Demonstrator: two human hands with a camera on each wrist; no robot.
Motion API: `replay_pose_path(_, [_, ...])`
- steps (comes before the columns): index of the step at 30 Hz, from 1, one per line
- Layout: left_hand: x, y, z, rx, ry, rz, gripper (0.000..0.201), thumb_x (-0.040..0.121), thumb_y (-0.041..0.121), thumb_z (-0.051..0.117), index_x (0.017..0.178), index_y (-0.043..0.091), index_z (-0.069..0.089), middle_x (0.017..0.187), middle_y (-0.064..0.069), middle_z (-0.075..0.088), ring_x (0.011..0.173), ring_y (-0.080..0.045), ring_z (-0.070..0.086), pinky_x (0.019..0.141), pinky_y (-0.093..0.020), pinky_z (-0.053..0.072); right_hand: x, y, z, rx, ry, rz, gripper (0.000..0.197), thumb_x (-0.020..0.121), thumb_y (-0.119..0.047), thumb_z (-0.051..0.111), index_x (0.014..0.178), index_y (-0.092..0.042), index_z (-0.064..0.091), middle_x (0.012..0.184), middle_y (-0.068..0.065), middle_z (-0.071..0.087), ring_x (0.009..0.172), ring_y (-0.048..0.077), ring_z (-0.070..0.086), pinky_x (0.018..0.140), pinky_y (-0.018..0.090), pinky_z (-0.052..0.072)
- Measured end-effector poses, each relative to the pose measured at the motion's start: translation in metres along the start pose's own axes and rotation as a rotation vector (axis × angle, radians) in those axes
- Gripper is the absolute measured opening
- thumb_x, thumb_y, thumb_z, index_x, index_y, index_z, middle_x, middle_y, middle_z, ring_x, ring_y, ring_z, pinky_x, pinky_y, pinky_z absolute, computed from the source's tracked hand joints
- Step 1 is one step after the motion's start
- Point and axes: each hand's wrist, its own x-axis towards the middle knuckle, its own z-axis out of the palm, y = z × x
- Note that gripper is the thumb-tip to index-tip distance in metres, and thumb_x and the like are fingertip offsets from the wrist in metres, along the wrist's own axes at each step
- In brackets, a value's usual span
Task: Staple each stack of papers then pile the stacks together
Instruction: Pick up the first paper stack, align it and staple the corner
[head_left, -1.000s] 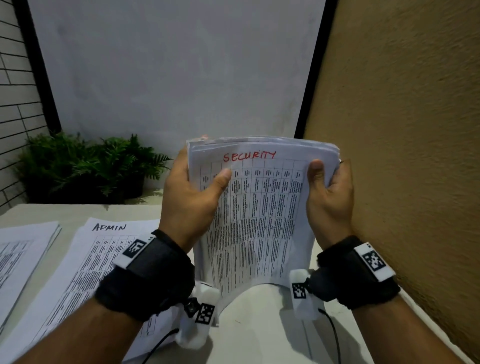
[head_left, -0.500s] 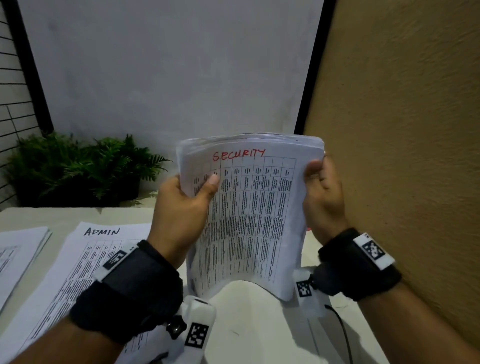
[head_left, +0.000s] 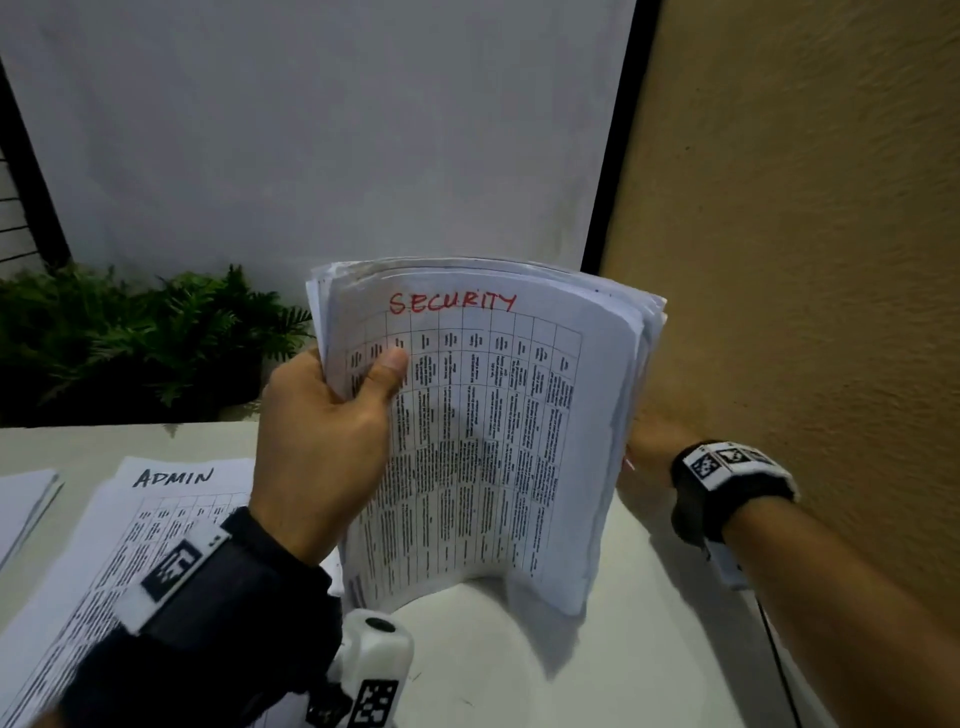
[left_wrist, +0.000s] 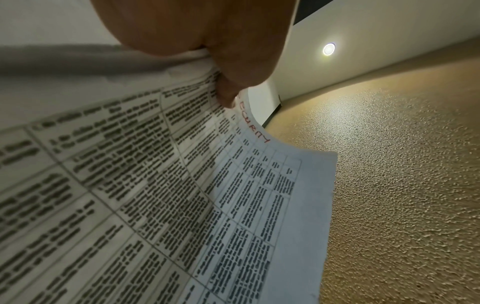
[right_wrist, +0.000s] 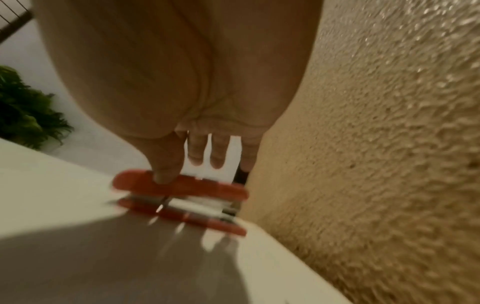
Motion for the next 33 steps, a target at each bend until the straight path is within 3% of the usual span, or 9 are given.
replay_pose_path(2, [0.0, 0.0, 0.001, 0.022, 0.004, 0.009, 0.019, 0.089, 0.021, 0.059, 0.08, 0.037, 0.062, 0.071, 0.028, 0.071, 0.069, 0.002, 0.072, 0.051, -0.012, 0.054, 0.003, -0.006, 0.003, -0.157, -0.049, 0.0, 0.03, 0.102, -0.019, 0.043, 0.13, -0.02, 0.053, 0.137, 0.005, 0.054, 0.126, 0.021, 0.049, 0.106, 0.035, 0.032])
replay_pose_path(5, [0.0, -0.001, 0.002, 0.029, 0.019, 0.003, 0.019, 0.089, 0.021, 0.06, 0.079, 0.037, 0.063, 0.072, 0.026, 0.072, 0.07, 0.001, 0.072, 0.053, -0.015, 0.057, -0.001, -0.014, 0.002, -0.202, -0.025, 0.021, 0.047, 0.105, -0.024, 0.035, 0.148, -0.007, 0.032, 0.157, 0.011, 0.03, 0.144, 0.029, 0.028, 0.118, 0.038, 0.02])
replay_pose_path(10, [-0.001, 0.001, 0.002, 0.039, 0.034, 0.006, 0.015, 0.088, 0.022, 0.061, 0.081, 0.034, 0.063, 0.073, 0.015, 0.073, 0.07, 0.0, 0.072, 0.054, -0.016, 0.056, -0.004, -0.013, 0.011, -0.296, -0.044, -0.043, 0.063, 0.085, -0.054, 0.054, 0.137, -0.02, 0.05, 0.142, 0.008, 0.048, 0.129, 0.03, 0.045, 0.108, 0.043, 0.037])
replay_pose_path(14, [-0.004, 0.002, 0.002, 0.052, 0.062, -0.02, 0.006, 0.088, 0.023, 0.061, 0.089, 0.028, 0.064, 0.083, 0.009, 0.072, 0.073, -0.004, 0.073, 0.057, -0.021, 0.059, -0.017, -0.01, 0.011, -0.234, -0.107, -0.049, 0.045, 0.08, -0.048, 0.063, 0.112, -0.016, 0.063, 0.116, 0.008, 0.066, 0.097, 0.029, 0.063, 0.087, 0.034, 0.05])
replay_pose_path(18, [-0.006, 0.004, 0.002, 0.084, 0.071, -0.049, 0.014, 0.089, 0.023, 0.061, 0.101, 0.019, 0.066, 0.09, 0.002, 0.073, 0.078, -0.013, 0.074, 0.065, -0.035, 0.062, -0.035, -0.004, 0.006, -0.22, -0.026, -0.03, 0.044, 0.084, -0.049, 0.058, 0.113, -0.016, 0.058, 0.117, 0.006, 0.064, 0.103, 0.028, 0.063, 0.088, 0.034, 0.05])
replay_pose_path(21, [-0.007, 0.008, 0.002, 0.105, 0.078, -0.063, 0.018, 0.089, 0.023, 0.061, 0.104, 0.015, 0.066, 0.089, 0.002, 0.073, 0.078, -0.015, 0.073, 0.066, -0.039, 0.062, -0.051, 0.004, -0.012, 0.06, 0.056, 0.01, 0.028, 0.089, -0.042, 0.059, 0.104, -0.019, 0.051, 0.102, 0.007, 0.067, 0.08, 0.02, 0.064, 0.073, 0.036, 0.055])
replay_pose_path(27, [-0.011, 0.013, 0.002, 0.063, 0.079, -0.092, 0.016, 0.09, 0.022, 0.06, 0.103, 0.014, 0.067, 0.09, 0.002, 0.074, 0.081, -0.015, 0.074, 0.067, -0.037, 0.063, -0.111, -0.002, -0.107, 0.895, 0.65, -0.084, 0.028, 0.091, -0.03, 0.063, 0.109, -0.02, 0.044, 0.087, 0.006, 0.061, 0.067, 0.019, 0.056, 0.052, 0.029, 0.04])
replay_pose_path(31, [-0.014, 0.017, 0.006, 0.056, 0.077, -0.096, 0.014, 0.09, 0.023, 0.061, 0.099, 0.015, 0.07, 0.088, 0.001, 0.075, 0.08, -0.017, 0.073, 0.07, -0.041, 0.062, -0.161, -0.042, -0.17, 1.404, 0.799, -0.375, 0.017, 0.09, -0.039, 0.062, 0.103, -0.028, 0.056, 0.09, -0.003, 0.063, 0.078, 0.013, 0.069, 0.069, 0.038, 0.06])
replay_pose_path(33, [-0.016, 0.018, 0.008, 0.068, 0.074, -0.089, 0.013, 0.09, 0.024, 0.061, 0.097, 0.017, 0.069, 0.087, 0.002, 0.075, 0.079, -0.016, 0.073, 0.069, -0.041, 0.062, -0.178, -0.072, -0.186, 1.616, 0.741, -0.552, 0.033, 0.09, -0.04, 0.063, 0.111, -0.017, 0.054, 0.098, 0.003, 0.061, 0.08, 0.014, 0.071, 0.074, 0.036, 0.061])
